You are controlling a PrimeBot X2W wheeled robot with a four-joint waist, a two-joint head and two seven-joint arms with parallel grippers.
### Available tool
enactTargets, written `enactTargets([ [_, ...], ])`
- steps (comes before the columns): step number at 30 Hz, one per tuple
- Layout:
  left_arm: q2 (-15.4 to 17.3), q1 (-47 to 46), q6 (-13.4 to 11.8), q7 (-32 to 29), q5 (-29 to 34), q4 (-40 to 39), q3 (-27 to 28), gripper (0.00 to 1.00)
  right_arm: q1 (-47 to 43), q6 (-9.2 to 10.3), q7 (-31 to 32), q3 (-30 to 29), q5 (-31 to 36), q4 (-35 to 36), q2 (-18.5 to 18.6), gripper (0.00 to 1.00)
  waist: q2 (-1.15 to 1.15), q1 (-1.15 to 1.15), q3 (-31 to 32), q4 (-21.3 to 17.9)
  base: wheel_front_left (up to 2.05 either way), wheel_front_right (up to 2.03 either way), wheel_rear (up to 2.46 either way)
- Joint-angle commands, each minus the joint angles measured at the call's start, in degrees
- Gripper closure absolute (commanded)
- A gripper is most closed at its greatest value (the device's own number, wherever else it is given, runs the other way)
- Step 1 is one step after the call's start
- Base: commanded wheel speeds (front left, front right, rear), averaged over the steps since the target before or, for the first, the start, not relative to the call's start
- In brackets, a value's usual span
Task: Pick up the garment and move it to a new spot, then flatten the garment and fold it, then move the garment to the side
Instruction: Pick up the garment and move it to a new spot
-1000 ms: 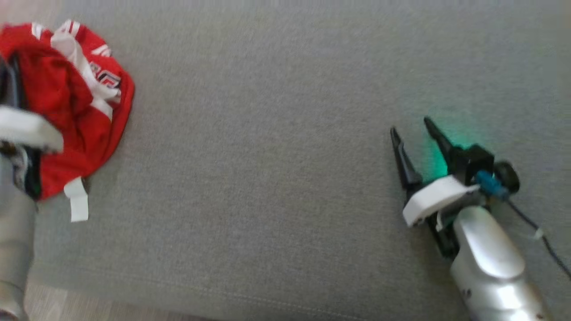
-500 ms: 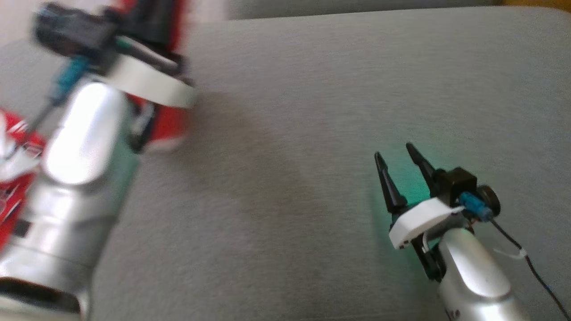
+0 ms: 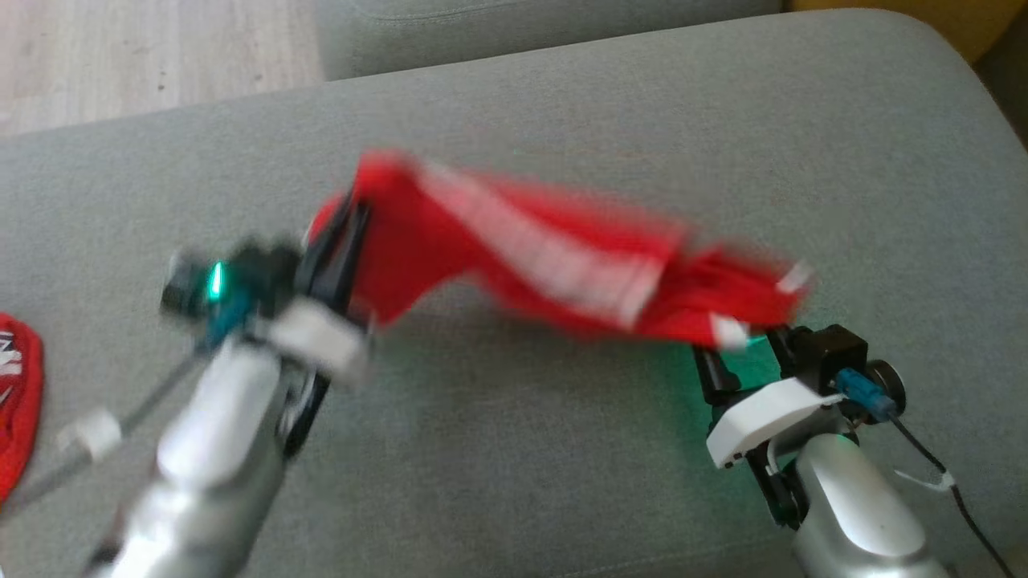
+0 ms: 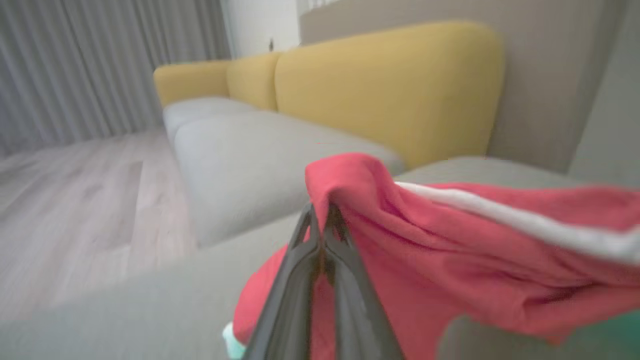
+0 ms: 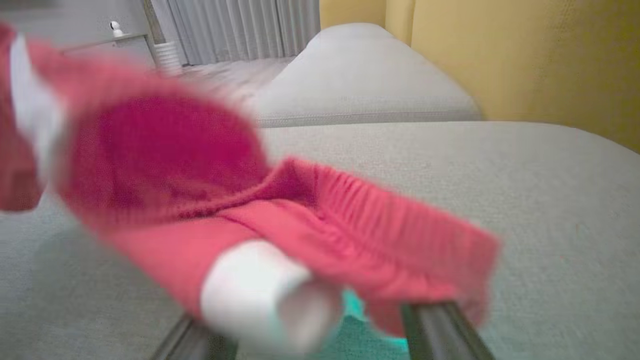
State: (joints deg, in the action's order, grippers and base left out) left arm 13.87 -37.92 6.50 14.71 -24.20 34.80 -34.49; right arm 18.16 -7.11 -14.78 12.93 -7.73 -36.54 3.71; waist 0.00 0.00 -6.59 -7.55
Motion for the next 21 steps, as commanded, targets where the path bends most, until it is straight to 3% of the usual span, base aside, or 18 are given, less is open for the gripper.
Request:
enactTargets([
  [1, 2.06, 1.35, -1.37, 0.29, 0.40, 0.88, 3.40, 0.00, 0.86, -0.37, -0.22, 1.44, -0.53, 2.12, -0.82, 0.00, 0.00, 0.00, 0.24, 0.64, 0.00, 0.00, 0.00],
  [6, 1.41, 11.33, -6.33, 0.29, 1.22, 0.84, 10.91, 0.00, 0.85, -0.37, -0.22, 1.43, -0.87, 3.01, -0.82, 0.00, 0.00, 0.00, 0.96, 1.93, 0.00, 0.00, 0.00],
  [7, 1.41, 11.33, -6.33, 0.29, 1.22, 0.84, 10.91, 0.00, 0.85, -0.37, -0.22, 1.43, -0.87, 3.01, -0.82, 0.00, 0.00, 0.00, 0.96, 1.93, 0.00, 0.00, 0.00],
  [11, -0.29, 20.06, -9.98, 0.29, 3.24, -4.67, 19.23, 0.00, 0.18, -0.37, -0.22, 0.99, -0.98, 3.91, -0.83, 0.00, 0.00, 0.00, 2.31, 3.13, 0.00, 0.00, 0.00],
  [13, -1.48, 24.09, -10.46, 0.29, 4.93, -7.52, 22.35, 0.00, -0.40, -0.37, -0.22, 0.76, -1.13, 4.27, -0.83, 0.00, 0.00, 0.00, 3.18, 3.62, 0.00, 0.00, 0.00],
  [21, -7.66, 35.44, -8.53, 0.29, 10.16, -13.16, 30.79, 0.00, -4.58, -0.37, -0.22, -0.99, -2.24, 5.01, -0.83, 0.00, 0.00, 0.00, 6.09, 5.00, 0.00, 0.00, 0.00],
])
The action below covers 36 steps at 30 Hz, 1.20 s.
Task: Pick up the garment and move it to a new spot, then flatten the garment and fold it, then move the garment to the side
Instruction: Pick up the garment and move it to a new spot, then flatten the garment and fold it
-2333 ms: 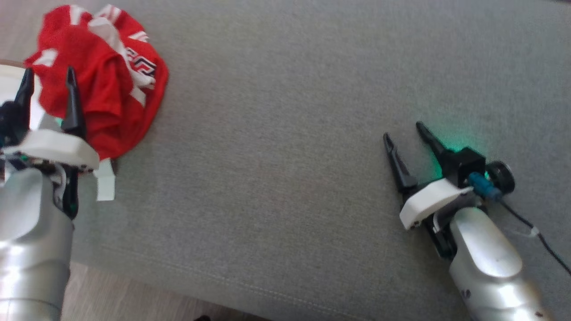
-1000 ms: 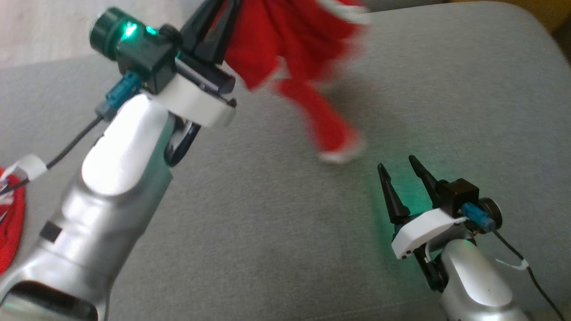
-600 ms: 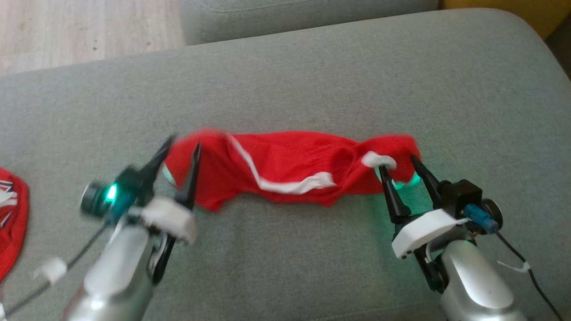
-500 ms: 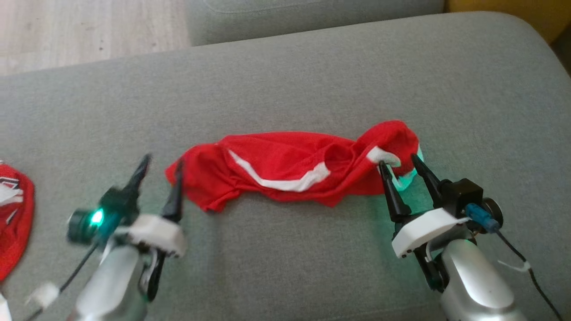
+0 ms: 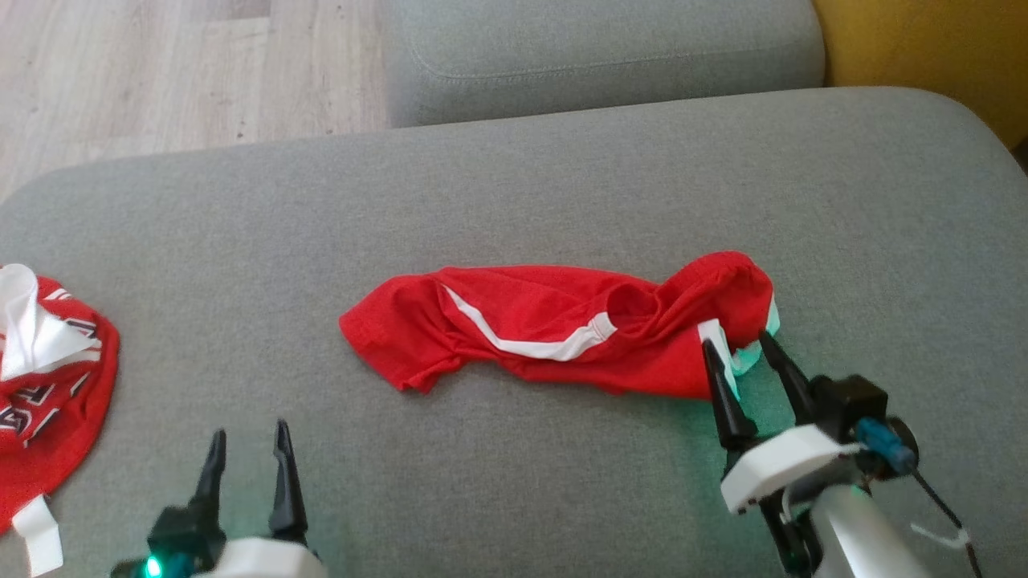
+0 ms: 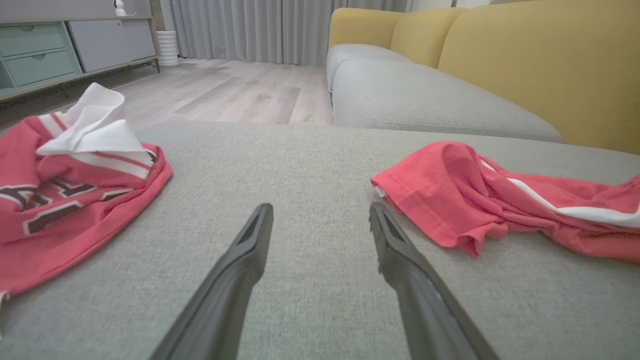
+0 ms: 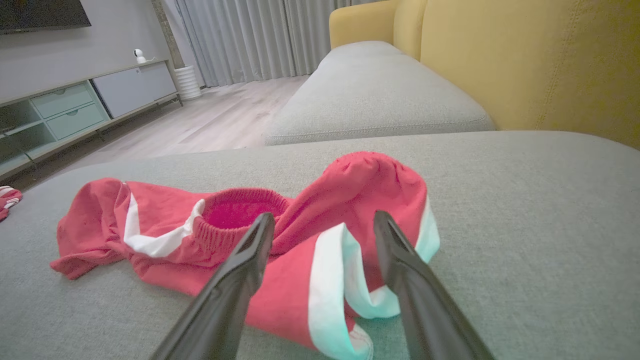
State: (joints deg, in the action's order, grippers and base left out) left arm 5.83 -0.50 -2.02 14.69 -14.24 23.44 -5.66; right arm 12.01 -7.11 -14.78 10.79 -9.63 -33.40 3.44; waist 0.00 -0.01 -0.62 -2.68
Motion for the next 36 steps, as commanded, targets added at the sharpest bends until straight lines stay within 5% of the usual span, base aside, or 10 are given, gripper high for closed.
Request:
enactTargets([
  [1, -0.22, -1.08, 0.36, 0.30, 0.57, -2.04, 2.70, 0.00, 1.05, -0.37, -0.22, 1.04, -0.56, 1.79, -0.56, 0.00, 0.00, 0.01, 0.21, 0.20, 0.00, 0.00, 0.00],
  [7, -2.27, 0.10, 3.11, 0.30, 3.77, -2.03, 4.46, 0.00, 0.65, -0.37, -0.22, 1.86, -1.40, 2.23, -0.56, 0.00, 0.00, 0.01, -0.03, 1.62, 0.00, 0.00, 0.00],
  [14, -2.82, -0.91, 4.60, 0.30, 4.98, -0.99, 4.67, 0.00, 5.80, -0.37, -0.22, 10.35, -9.40, 1.81, -0.56, 0.00, 0.00, 0.01, -1.30, 4.29, 0.00, 0.00, 0.00],
  [27, -2.94, -1.04, 4.49, 0.30, 3.08, 0.15, 3.74, 0.00, 13.62, -0.37, 3.32, 18.92, -19.00, -12.87, -0.57, 0.00, 0.00, 0.01, -2.81, 7.13, 0.00, 0.00, 0.00],
  [29, -2.94, -1.09, 4.32, 0.30, 2.72, -0.03, 3.47, 0.00, 13.85, -0.37, 3.02, 20.31, -20.04, -12.94, -0.57, 0.24, 0.00, 0.01, -2.92, 7.24, 0.00, 0.00, 0.00],
  [30, -2.94, -1.09, 4.32, 0.30, 2.72, -0.03, 3.47, 0.00, 13.85, -0.37, 3.02, 20.31, -20.04, -12.94, -0.57, 0.24, 0.00, 0.01, -2.92, 7.24, 0.00, 0.00, 0.00],
  [31, -2.94, -1.13, 4.24, 0.30, 2.48, -0.13, 3.36, 0.00, 13.99, -0.37, 2.78, 20.91, -20.41, -12.98, -0.57, 0.92, 0.00, 0.01, -2.98, 7.30, 0.00, 0.00, 0.00],
  [32, -2.94, -1.20, 4.17, 0.30, 2.29, -0.18, 3.24, 0.00, 14.11, -0.37, 2.56, 21.32, -20.86, -13.06, -0.57, 1.00, 0.00, 0.01, -3.03, 7.38, 0.00, 0.00, 0.00],
  [36, -2.94, -1.69, 4.15, 0.30, 1.93, -0.02, 2.53, 0.00, 15.52, -0.37, 1.24, 21.45, -21.21, -13.56, -0.57, 1.00, 0.00, 0.01, -3.36, 8.25, 0.00, 0.00, 0.00],
])
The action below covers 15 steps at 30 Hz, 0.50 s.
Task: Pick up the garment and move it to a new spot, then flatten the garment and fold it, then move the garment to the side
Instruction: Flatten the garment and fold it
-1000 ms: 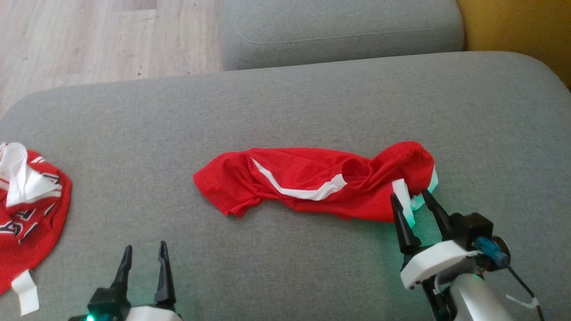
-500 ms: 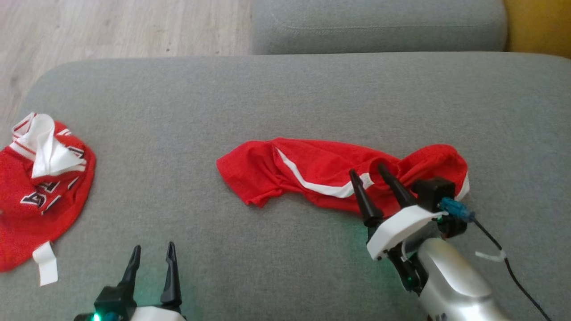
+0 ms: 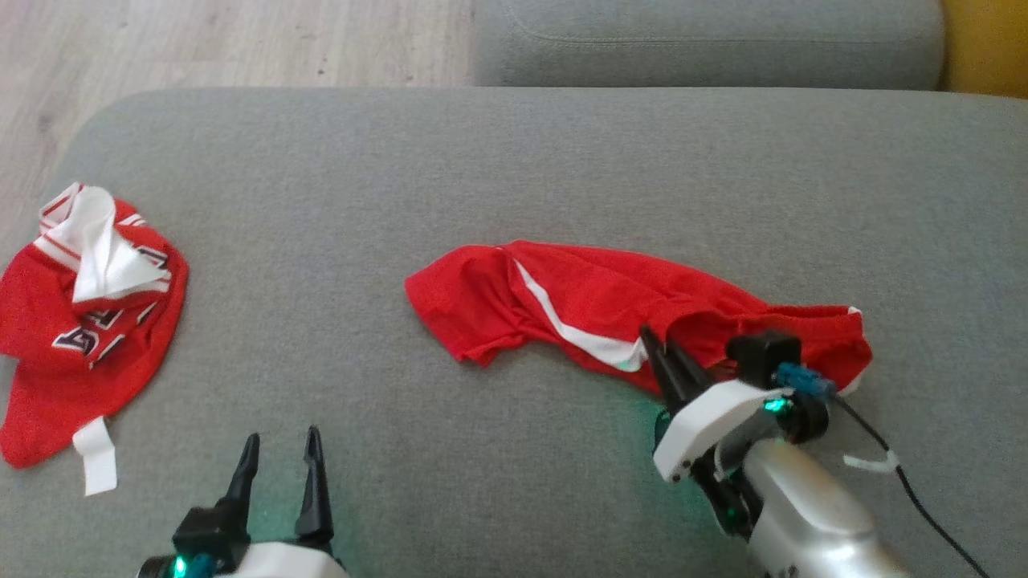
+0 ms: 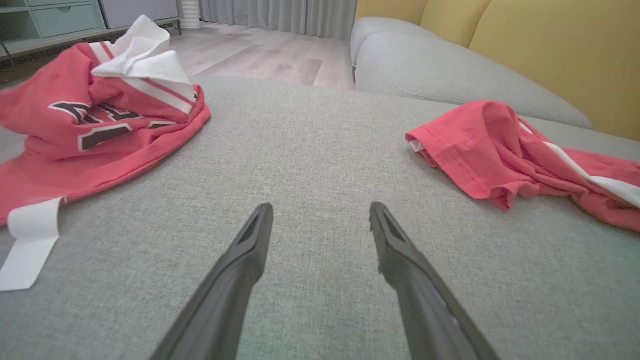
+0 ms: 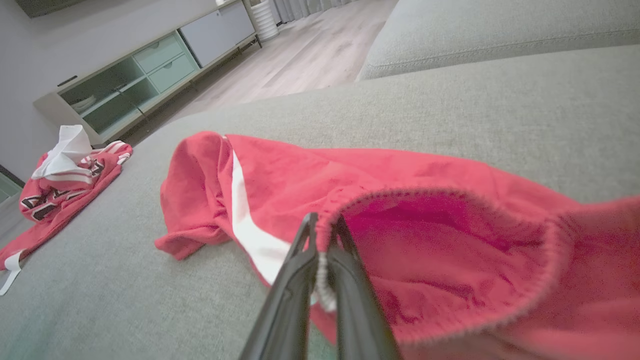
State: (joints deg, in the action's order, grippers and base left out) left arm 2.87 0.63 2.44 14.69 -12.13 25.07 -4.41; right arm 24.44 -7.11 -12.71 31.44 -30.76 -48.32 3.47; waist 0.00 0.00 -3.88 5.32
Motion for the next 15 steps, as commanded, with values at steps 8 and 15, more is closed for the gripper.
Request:
enactTargets([
  [8, 0.01, -3.23, -0.63, 0.30, -0.93, -0.90, -1.00, 0.00, 14.10, -0.37, -2.25, -2.17, 5.03, 8.81, -0.59, 1.00, 0.00, 0.00, 0.82, 6.07, 0.00, 0.00, 0.00],
  [15, 0.01, -1.75, -0.68, 0.30, -0.11, -0.21, 0.21, 0.00, 20.21, -0.37, -2.28, -5.07, 5.88, 20.83, -0.59, 1.00, 0.00, 0.00, 3.18, 9.34, 0.00, 0.00, 0.00],
])
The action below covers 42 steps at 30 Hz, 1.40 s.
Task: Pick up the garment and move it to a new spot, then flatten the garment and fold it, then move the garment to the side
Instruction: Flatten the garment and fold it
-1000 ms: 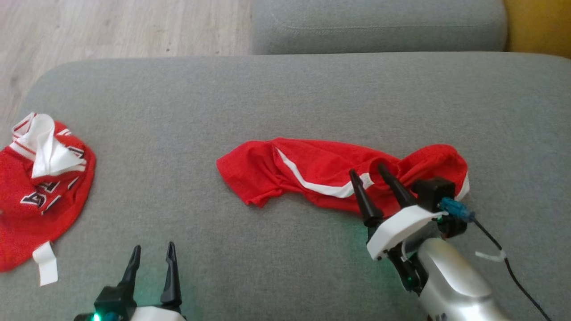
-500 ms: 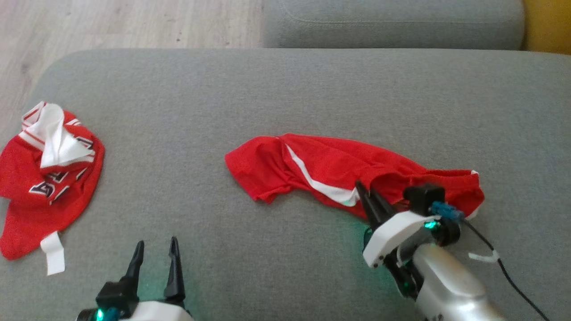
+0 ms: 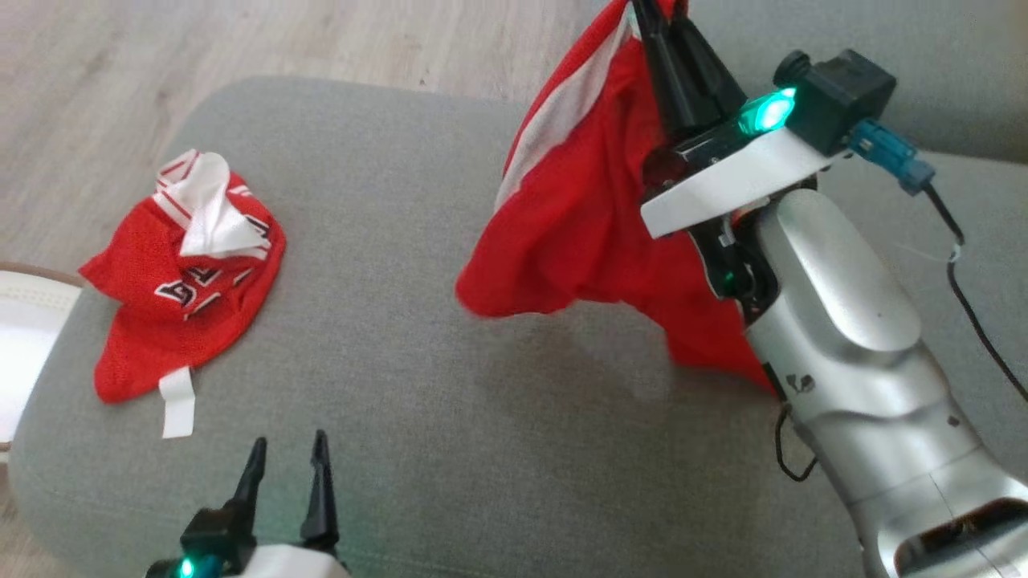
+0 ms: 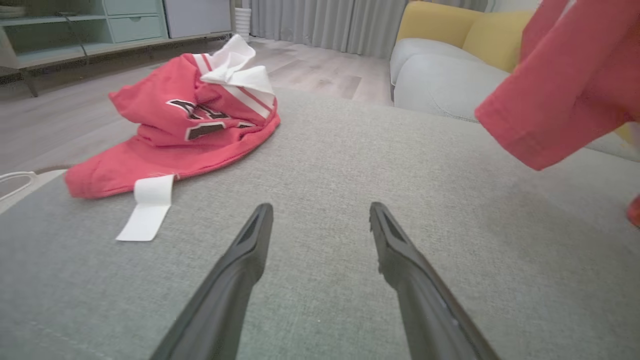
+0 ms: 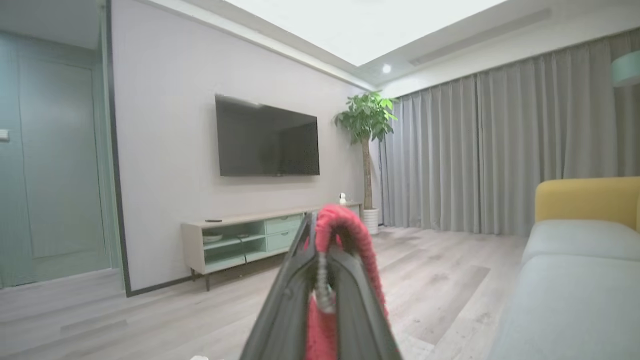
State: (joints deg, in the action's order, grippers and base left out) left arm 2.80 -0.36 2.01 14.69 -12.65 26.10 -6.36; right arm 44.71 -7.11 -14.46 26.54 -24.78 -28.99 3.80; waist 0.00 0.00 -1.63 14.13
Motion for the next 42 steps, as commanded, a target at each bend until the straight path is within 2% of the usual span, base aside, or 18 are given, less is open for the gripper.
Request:
enactTargets([
  [1, 0.09, -0.43, -0.16, 0.30, 0.58, -1.22, 2.58, 0.00, -0.50, -0.37, -0.52, -0.67, -0.20, 2.37, -0.92, 1.00, 0.00, 0.00, 1.22, 0.34, 0.00, 0.00, 0.00],
  [4, 0.08, 0.57, 0.08, 0.30, 0.98, -1.42, 3.75, 0.00, -3.75, -0.37, -0.52, -1.88, 0.86, 2.30, -0.82, 1.00, 0.00, 0.00, 1.77, -1.24, 0.00, 0.00, 0.00],
  [8, 0.08, 0.92, 0.44, 0.30, 0.86, -1.78, 3.54, 0.00, -11.31, -0.37, -0.53, -3.84, 2.49, -2.98, 1.62, 1.00, 0.00, 0.00, 1.67, -4.00, 0.00, 0.00, 0.00],
  [13, 0.08, -0.17, 0.69, 0.30, 0.68, -2.16, 1.63, 0.00, -20.21, -0.37, -0.53, -9.39, 4.79, -10.46, 5.18, 1.00, 0.00, 0.00, 0.79, -6.65, 0.00, 0.00, 0.00],
  [18, 0.08, -1.08, 0.62, 0.30, 0.88, -2.43, 0.76, 0.00, -25.00, -0.37, -0.53, -14.06, 7.50, -12.60, 6.03, 1.00, 0.00, 0.00, 0.27, -9.18, 0.00, 0.00, 0.00],
  [19, 0.08, -1.21, 0.56, 0.30, 0.95, -2.43, 0.83, 0.00, -25.41, -0.37, -0.53, -15.02, 7.94, -12.73, 5.75, 0.72, 0.00, 0.00, 0.31, -9.64, 0.00, 0.00, 0.00],
  [20, 0.08, -1.29, 0.48, 0.30, 1.02, -2.43, 0.93, 0.00, -25.70, -0.37, -0.53, -15.82, 8.64, -12.84, 5.50, 0.00, 0.00, 0.00, 0.41, -10.04, 0.00, 0.00, 0.00],
  [25, 0.08, -1.28, -0.21, 0.30, 1.69, -2.59, 1.70, 0.00, -25.70, -0.37, -0.53, -18.37, 14.97, -12.25, 4.96, 0.00, 0.00, 0.00, 0.79, -11.26, 0.00, 0.00, 0.00],
  [28, 0.08, -1.55, -1.21, 0.30, 2.77, -3.10, 2.64, 0.00, -26.08, -0.37, -0.53, -22.40, 21.97, -7.34, 3.76, 0.00, 0.00, 0.00, 0.92, -11.64, 0.00, 0.00, 0.00],
  [32, 0.08, -1.67, -2.16, 0.30, 4.72, -4.24, 3.83, 0.00, -29.38, -0.37, -0.53, -26.34, 27.24, -0.28, 0.55, 0.00, 0.00, 0.00, 1.27, -11.68, 0.00, 0.00, 0.00],
  [37, 0.08, -1.20, -2.19, 0.30, 6.32, -4.45, 4.58, 0.00, -33.94, -0.37, -0.53, -27.25, 28.52, 0.84, -0.78, 0.00, 0.00, 0.00, 1.60, -11.72, 0.00, 0.00, 0.00],
  [42, 0.08, -0.77, -1.97, 0.30, 6.30, -4.21, 4.44, 0.00, -35.17, -0.37, -0.53, -25.48, 25.81, 0.45, -0.89, 0.00, 0.00, 0.00, 1.40, -11.92, 0.00, 0.00, 0.00],
])
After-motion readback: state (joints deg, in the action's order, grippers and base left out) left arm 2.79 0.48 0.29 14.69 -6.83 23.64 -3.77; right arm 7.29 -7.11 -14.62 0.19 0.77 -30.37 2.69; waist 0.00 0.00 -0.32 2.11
